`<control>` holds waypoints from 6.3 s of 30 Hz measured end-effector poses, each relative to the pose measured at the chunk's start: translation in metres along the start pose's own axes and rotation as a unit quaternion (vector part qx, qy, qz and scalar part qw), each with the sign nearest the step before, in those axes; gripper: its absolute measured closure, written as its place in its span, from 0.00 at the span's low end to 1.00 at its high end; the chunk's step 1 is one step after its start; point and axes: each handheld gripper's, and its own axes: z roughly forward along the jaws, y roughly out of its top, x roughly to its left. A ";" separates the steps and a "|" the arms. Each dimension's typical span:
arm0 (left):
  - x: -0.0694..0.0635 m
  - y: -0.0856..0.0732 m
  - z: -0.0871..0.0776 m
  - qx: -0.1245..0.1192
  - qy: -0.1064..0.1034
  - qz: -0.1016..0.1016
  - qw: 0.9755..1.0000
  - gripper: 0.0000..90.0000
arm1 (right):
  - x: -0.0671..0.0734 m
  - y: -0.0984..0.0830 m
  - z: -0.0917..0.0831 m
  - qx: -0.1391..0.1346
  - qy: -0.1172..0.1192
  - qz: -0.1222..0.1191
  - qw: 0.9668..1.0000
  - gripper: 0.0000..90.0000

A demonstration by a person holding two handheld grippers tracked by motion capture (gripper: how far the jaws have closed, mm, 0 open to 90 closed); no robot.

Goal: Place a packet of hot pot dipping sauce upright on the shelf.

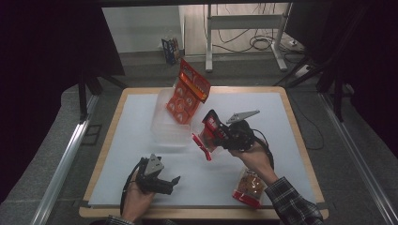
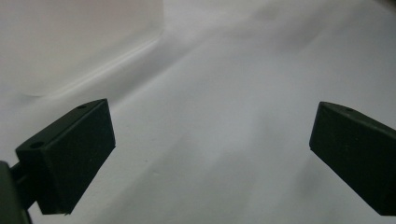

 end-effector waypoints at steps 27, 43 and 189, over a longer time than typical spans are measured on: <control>0.000 0.000 0.000 0.001 -0.004 0.003 1.000 0.00 | -0.018 0.056 0.044 0.071 -0.016 -0.062 0.995 0.79; -0.001 0.000 0.000 0.003 -0.006 0.006 1.000 0.00 | -0.011 0.083 0.067 0.077 -0.027 -0.094 0.992 0.80; -0.009 0.000 0.004 0.027 -0.012 0.027 0.999 0.01 | -0.016 0.013 0.066 0.036 -0.020 -0.090 0.995 0.06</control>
